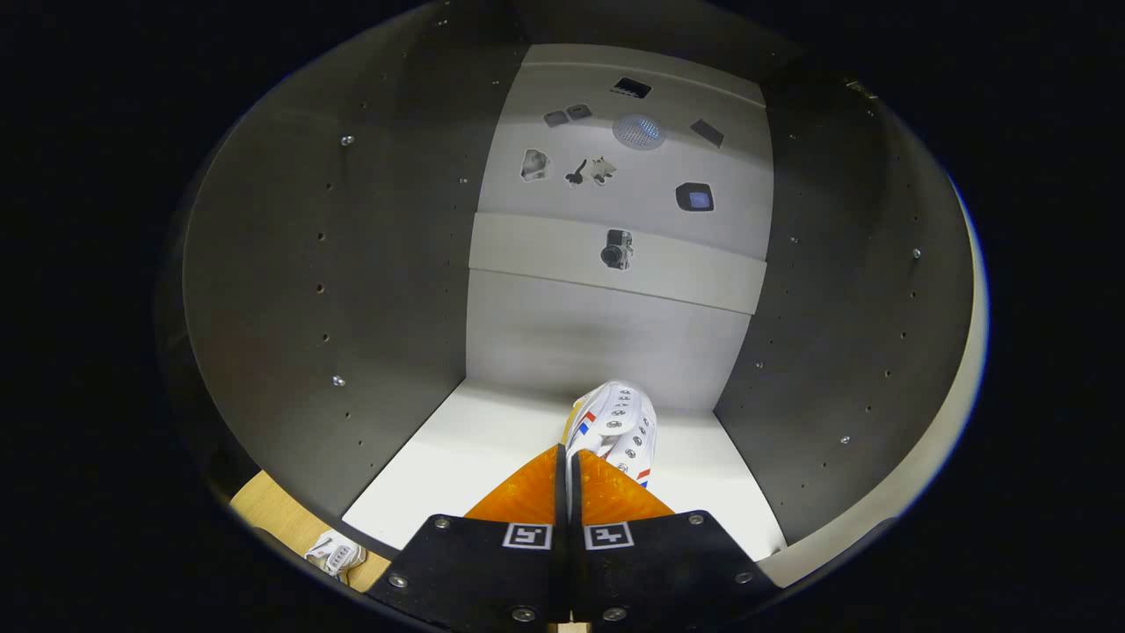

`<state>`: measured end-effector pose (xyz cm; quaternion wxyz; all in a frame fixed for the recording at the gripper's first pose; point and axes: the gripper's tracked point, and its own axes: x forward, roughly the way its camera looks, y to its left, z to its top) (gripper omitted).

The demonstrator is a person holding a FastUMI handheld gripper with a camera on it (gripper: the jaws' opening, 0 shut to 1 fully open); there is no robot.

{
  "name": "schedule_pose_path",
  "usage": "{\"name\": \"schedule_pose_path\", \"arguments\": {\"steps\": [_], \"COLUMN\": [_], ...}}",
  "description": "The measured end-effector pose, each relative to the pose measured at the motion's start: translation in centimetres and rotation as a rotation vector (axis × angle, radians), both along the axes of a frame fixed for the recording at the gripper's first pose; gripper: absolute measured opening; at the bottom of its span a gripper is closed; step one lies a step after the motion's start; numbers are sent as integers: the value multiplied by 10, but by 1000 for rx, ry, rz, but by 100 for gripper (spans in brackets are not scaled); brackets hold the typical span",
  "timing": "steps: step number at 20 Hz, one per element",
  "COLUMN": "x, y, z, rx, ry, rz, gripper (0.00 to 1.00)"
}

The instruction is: Open the shoe cabinet door, grab the shoes and put them into the shoe cabinet, then close the shoe cabinet door.

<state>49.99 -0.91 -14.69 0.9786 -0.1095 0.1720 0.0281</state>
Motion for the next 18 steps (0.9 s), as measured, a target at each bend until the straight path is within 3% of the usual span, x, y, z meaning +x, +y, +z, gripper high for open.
{"name": "schedule_pose_path", "arguments": {"steps": [11, 15, 18], "x": [17, 19, 24], "y": [13, 12, 10], "z": [-22, -14, 0], "rx": [-26, -19, -9], "ry": [27, -4, -54], "rz": [14, 0, -16], "gripper": [0, 13, 34]}}
